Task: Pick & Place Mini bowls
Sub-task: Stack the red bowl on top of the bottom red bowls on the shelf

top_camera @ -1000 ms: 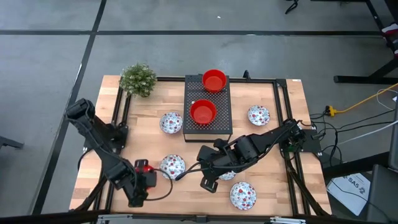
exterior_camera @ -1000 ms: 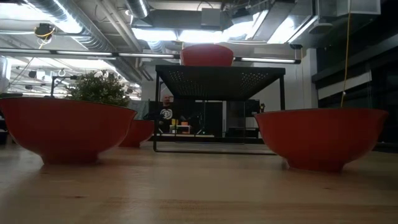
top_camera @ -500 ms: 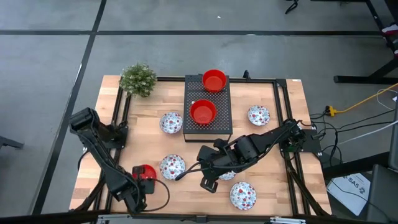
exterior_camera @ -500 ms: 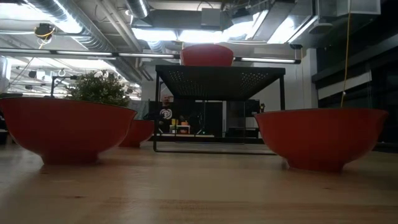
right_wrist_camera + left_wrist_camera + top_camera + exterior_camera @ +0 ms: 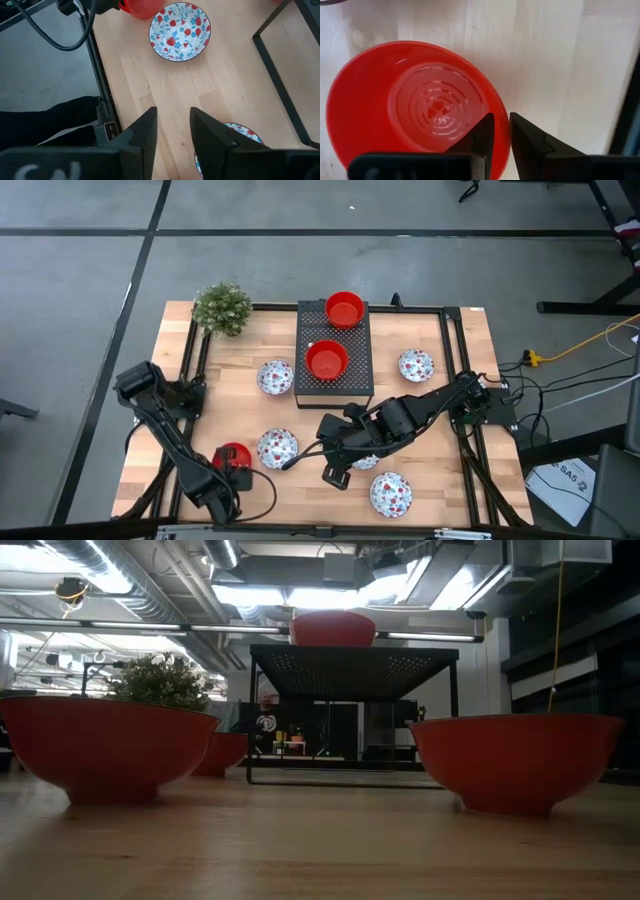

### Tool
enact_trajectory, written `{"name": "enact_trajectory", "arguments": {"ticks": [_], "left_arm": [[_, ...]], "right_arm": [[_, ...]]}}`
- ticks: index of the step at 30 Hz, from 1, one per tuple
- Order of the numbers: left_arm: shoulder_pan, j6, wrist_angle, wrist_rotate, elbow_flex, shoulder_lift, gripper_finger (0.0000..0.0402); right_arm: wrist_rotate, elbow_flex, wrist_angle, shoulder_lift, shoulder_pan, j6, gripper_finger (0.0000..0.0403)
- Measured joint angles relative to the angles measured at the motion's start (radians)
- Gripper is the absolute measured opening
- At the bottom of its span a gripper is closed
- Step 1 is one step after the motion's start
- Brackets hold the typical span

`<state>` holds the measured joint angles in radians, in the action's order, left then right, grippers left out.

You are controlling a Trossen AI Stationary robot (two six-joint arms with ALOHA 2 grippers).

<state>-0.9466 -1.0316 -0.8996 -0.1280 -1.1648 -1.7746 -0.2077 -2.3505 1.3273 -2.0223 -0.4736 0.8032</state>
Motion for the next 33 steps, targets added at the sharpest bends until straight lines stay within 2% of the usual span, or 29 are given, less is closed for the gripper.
{"name": "enact_trajectory", "arguments": {"ticks": [10, 13, 20, 27, 33], "left_arm": [[0.001, -0.019, 0.002, -0.014, 0.000, -0.009, 0.0028], [0.001, -0.058, 0.000, -0.018, -0.001, -0.008, 0.0008], [0.001, -0.183, -0.001, -0.059, -0.001, -0.001, 0.0005], [0.001, -0.288, -0.038, -0.162, -0.001, 0.075, 0.0003], [0.014, -0.335, -0.124, -0.190, -0.001, 0.159, 0.0003]], "right_arm": [[0.000, 0.000, 0.000, 0.000, 0.000, 0.000, 0.0116], [0.000, 0.000, 0.000, 0.000, 0.000, 0.000, 0.0116], [0.000, 0.000, 0.000, 0.000, 0.000, 0.000, 0.0116], [0.000, 0.000, 0.000, 0.000, 0.000, 0.000, 0.0116], [0.000, 0.000, 0.000, 0.000, 0.000, 0.000, 0.0116]]}}
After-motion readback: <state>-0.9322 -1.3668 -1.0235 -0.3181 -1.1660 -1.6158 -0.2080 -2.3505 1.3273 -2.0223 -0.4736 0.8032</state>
